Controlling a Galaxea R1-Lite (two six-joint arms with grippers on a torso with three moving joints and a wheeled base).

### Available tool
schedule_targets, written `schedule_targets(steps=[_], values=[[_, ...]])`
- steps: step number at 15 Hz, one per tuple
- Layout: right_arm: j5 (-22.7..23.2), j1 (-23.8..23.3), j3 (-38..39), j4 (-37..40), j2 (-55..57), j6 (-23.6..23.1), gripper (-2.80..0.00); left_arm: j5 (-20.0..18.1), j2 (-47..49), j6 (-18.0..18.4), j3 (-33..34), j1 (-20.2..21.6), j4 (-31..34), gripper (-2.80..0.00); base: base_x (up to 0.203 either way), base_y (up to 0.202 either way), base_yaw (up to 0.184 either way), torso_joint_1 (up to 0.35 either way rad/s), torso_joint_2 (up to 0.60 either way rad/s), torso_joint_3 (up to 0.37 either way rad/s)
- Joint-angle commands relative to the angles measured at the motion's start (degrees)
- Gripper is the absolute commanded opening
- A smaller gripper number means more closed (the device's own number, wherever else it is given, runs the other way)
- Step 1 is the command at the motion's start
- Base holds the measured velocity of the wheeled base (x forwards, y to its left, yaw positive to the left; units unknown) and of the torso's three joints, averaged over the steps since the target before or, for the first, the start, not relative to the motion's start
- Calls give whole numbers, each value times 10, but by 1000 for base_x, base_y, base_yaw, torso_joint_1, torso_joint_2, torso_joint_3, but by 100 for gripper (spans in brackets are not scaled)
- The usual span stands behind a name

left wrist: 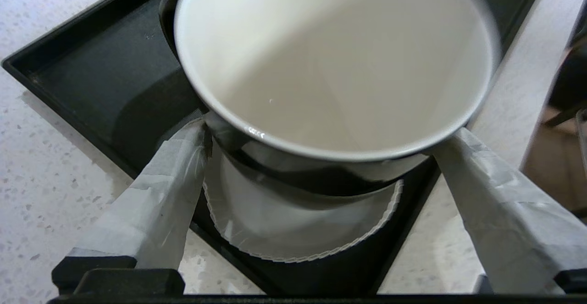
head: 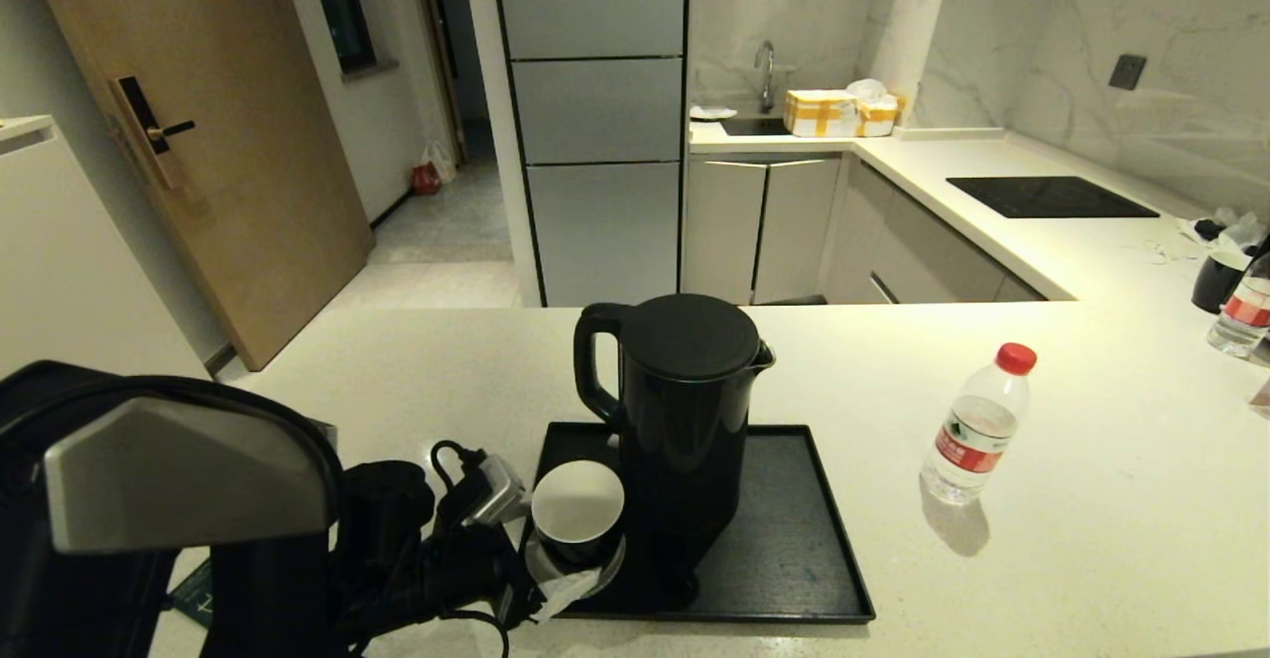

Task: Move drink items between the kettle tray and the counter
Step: Pick up the tea cup

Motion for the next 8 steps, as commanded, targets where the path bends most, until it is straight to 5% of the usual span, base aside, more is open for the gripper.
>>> schedule_targets(steps=[1, 8], values=[[0, 0, 0, 0, 1, 0, -280, -1, 14, 6, -14, 1, -5, 0, 0, 0, 0, 0, 0, 0], [0, 0, 0, 0, 1, 0, -280, 15, 26, 7, -60, 2, -5, 0, 0, 0, 0, 0, 0, 0]])
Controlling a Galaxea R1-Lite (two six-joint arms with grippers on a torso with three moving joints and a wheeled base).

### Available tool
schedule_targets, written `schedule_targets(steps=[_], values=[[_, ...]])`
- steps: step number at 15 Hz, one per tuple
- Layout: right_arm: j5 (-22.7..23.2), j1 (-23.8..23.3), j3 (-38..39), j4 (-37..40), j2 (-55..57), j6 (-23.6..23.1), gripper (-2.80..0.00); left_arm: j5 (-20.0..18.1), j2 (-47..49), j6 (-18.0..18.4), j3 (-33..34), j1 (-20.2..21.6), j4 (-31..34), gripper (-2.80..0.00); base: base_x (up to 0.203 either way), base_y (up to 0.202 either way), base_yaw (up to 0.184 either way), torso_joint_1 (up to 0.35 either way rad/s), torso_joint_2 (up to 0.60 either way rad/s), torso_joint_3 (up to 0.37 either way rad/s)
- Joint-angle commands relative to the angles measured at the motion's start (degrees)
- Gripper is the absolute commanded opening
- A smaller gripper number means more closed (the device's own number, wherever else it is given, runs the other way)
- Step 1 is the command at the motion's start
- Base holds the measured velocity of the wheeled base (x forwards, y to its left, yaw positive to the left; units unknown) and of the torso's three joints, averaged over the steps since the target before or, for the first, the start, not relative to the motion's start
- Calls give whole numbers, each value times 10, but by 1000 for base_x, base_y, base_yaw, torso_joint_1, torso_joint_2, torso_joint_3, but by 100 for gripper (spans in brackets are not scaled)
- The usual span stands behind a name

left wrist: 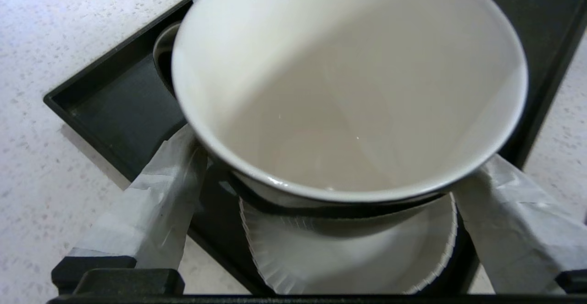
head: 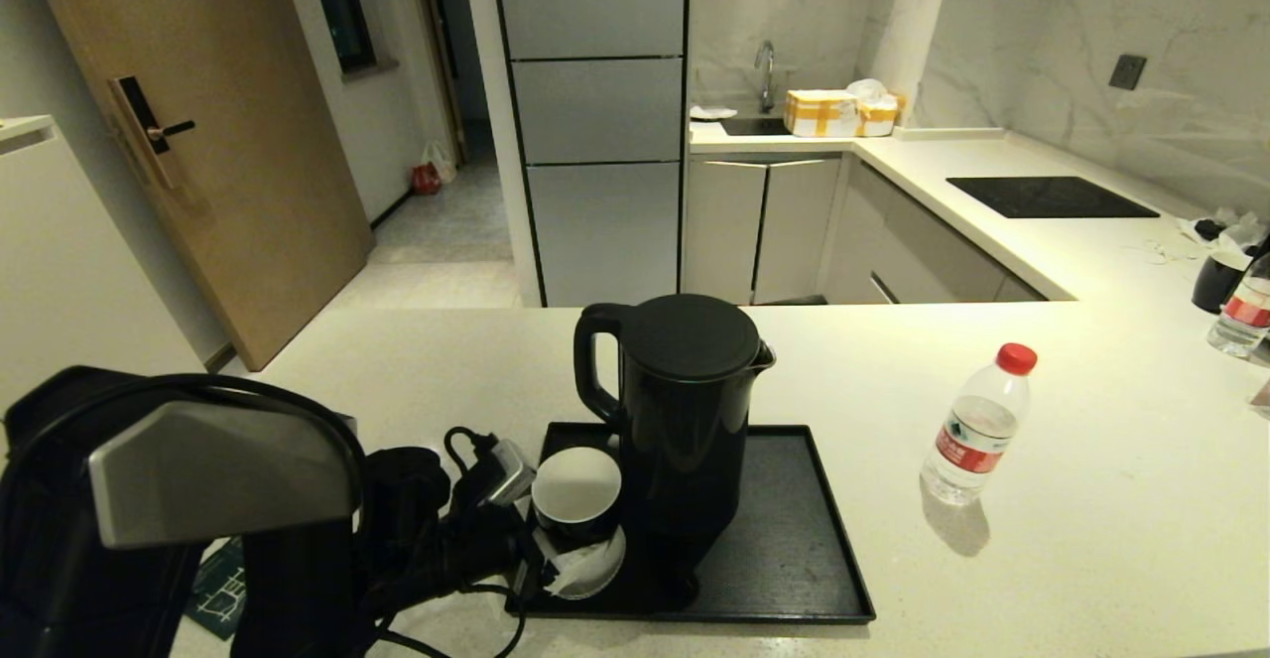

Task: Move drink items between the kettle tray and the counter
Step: Pick up the tea cup

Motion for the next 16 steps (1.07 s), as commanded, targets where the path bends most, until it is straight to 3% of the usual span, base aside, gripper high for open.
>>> schedule_targets(steps=[1, 16], values=[[0, 0, 0, 0, 1, 0, -280, -1, 3, 1, -5, 0, -5, 0, 0, 0, 0, 0, 0, 0], [1, 0, 0, 0, 1, 0, -280, -1, 13, 3, -19, -4, -5, 0, 0, 0, 0, 0, 0, 0]])
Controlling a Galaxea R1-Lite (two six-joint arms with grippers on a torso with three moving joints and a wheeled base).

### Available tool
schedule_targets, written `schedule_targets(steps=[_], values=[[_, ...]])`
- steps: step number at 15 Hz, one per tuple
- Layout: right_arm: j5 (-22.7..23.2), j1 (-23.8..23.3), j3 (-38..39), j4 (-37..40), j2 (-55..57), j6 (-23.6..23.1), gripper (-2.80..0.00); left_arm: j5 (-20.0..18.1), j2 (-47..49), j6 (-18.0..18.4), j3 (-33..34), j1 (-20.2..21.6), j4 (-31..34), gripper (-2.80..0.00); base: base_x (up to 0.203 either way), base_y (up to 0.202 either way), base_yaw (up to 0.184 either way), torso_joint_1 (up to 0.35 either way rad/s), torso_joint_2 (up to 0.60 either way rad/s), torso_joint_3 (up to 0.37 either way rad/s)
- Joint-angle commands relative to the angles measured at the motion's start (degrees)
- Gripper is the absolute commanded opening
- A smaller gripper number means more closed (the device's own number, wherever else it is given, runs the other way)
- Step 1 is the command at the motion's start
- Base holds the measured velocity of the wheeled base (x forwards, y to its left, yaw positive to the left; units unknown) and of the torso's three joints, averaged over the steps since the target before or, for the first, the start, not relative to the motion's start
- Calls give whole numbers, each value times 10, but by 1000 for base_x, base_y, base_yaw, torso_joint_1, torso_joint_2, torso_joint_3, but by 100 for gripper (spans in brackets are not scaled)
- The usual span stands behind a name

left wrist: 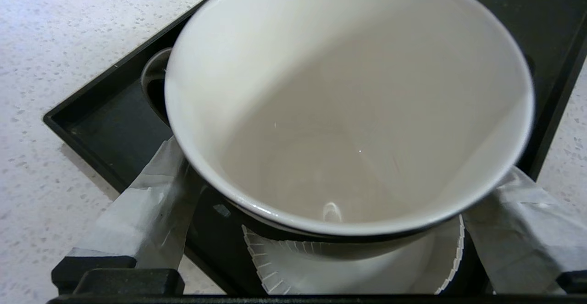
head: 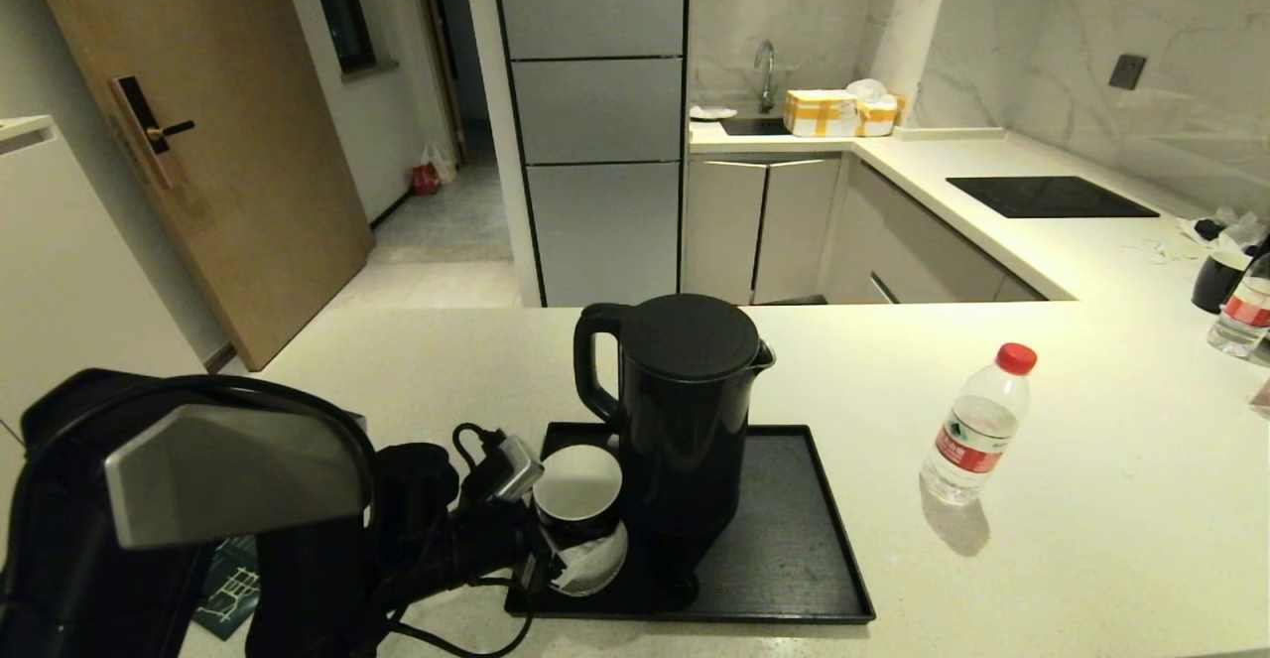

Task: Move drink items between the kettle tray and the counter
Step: Pick up the tea cup

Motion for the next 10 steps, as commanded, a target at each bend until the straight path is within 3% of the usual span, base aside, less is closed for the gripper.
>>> schedule_targets(steps=[1, 2, 10], values=[[1, 0, 0, 0, 1, 0, -280, -1, 3, 2, 0, -1, -5, 0, 0, 0, 0, 0, 0, 0], [0, 0, 0, 0, 1, 0, -280, -1, 6, 2, 1, -1, -5, -280, 0, 0, 0, 0, 0, 0], [1, 1, 0, 0, 1, 0, -280, -1, -16, 11, 24, -5, -5, -280, 0, 0, 0, 0, 0, 0]])
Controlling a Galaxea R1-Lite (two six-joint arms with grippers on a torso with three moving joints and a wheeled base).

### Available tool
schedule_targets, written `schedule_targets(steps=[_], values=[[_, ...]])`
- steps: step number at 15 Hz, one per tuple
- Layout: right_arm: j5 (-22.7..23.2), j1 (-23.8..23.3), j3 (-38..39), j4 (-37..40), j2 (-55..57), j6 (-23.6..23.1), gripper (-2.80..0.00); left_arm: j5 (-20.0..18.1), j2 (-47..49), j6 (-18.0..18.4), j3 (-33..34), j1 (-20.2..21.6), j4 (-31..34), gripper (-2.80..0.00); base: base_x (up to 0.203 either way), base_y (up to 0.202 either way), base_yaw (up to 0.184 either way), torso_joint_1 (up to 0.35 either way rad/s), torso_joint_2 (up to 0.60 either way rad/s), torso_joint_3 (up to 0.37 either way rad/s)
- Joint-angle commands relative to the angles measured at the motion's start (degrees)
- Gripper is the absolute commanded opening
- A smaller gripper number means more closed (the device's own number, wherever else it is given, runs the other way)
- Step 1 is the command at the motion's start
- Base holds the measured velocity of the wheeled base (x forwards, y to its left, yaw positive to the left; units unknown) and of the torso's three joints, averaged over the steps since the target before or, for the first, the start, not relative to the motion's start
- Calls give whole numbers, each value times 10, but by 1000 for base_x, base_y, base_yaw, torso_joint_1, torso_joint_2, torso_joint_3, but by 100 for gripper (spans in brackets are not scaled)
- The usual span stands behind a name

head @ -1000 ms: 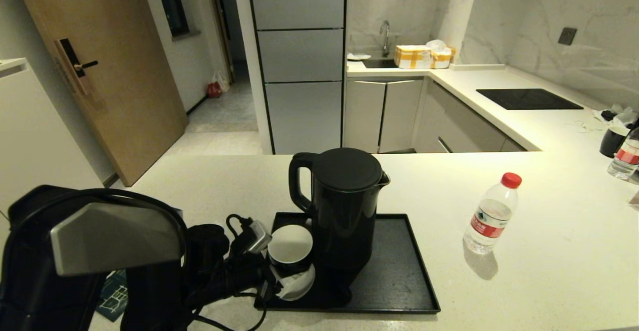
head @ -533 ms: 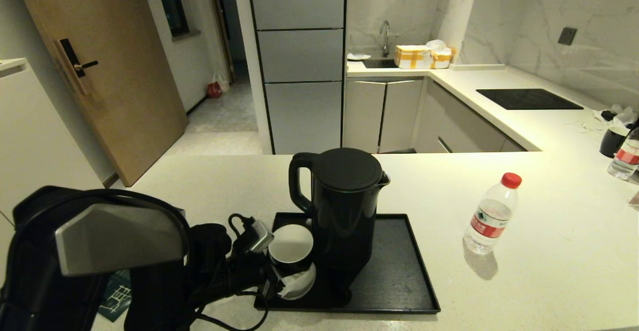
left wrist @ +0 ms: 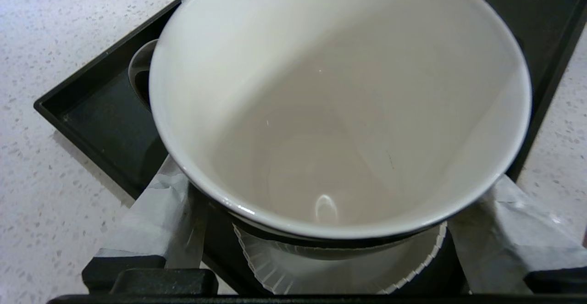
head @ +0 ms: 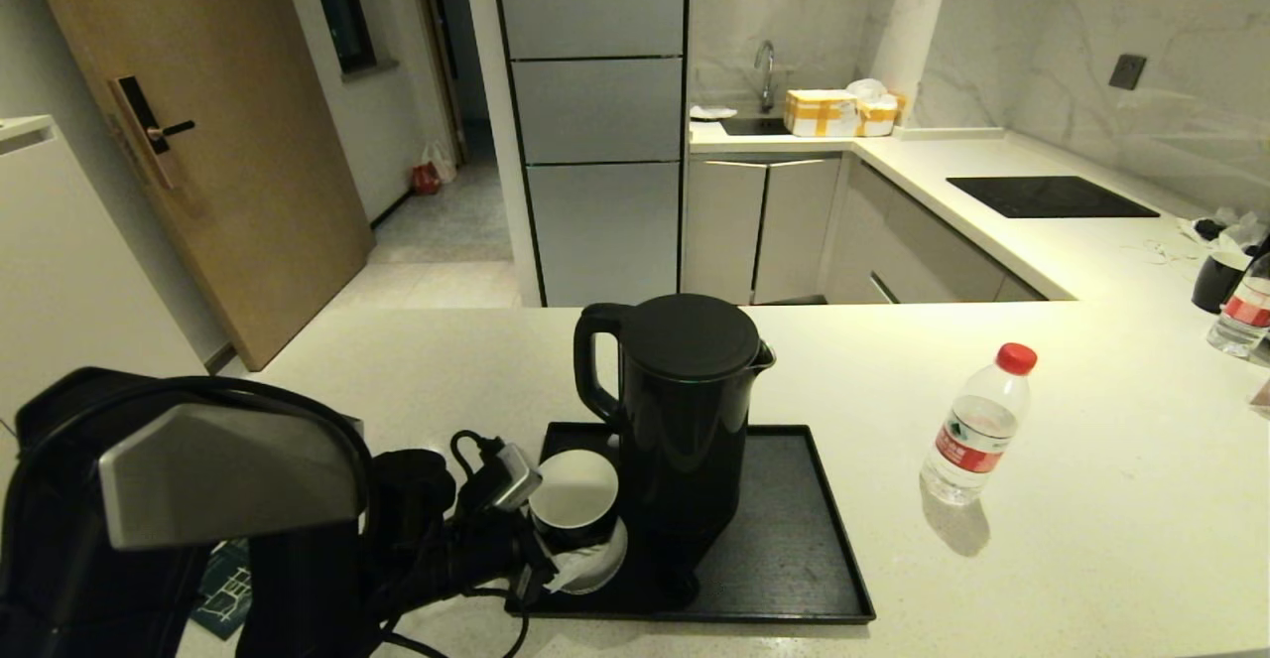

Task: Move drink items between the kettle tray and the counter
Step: Pick up the tea cup, then place it on the left

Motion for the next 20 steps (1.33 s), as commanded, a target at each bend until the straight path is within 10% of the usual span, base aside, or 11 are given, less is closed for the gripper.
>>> schedule_targets(steps=[1, 20], values=[[0, 0, 0, 0, 1, 0, -280, -1, -16, 1, 5, 1, -6, -280, 0, 0, 0, 0, 0, 0], [0, 1, 0, 0, 1, 0, -280, 46, -43, -7, 17, 120, -6, -280, 0, 0, 0, 0, 0, 0]])
